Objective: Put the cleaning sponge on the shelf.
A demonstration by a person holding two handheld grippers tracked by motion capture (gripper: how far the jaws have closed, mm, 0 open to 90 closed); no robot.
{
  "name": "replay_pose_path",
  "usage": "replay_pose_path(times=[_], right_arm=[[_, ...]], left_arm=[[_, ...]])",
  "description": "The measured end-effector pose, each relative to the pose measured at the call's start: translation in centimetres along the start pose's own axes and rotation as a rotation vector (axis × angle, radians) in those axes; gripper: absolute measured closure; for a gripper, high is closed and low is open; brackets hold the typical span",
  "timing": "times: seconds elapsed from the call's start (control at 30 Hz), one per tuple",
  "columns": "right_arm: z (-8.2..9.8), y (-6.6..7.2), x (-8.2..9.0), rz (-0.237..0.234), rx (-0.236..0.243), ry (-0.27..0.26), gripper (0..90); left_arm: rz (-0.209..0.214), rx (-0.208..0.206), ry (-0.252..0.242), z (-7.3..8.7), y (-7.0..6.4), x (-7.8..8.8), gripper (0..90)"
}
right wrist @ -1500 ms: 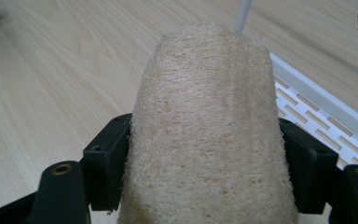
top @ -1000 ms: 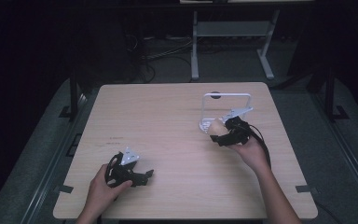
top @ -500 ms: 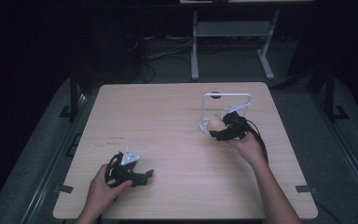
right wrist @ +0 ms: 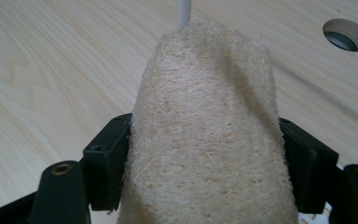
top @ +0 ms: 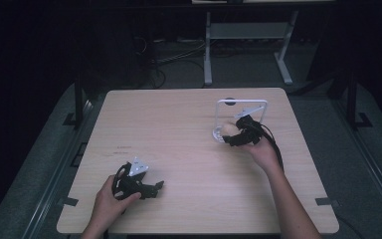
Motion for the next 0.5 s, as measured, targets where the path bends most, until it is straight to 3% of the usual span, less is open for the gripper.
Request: replay_pose_path(times=[0.5], right_arm=[[-0.2,-0.8,-1.8,0.015,-0.019,0.007,27.5]], left_arm=[[0.003,-0.002,-0.001,0.0,0.0,0.0,12.8]])
Point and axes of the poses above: each handheld gripper's, and its own axes: x roughly backward along the jaws, z roughly out of its underside, y roughly to its left, the point moved 7 cm from there along -x, roughly forward along the jaws, and after that the axes turned 11 degrees about -x, right-handed, at the moved point
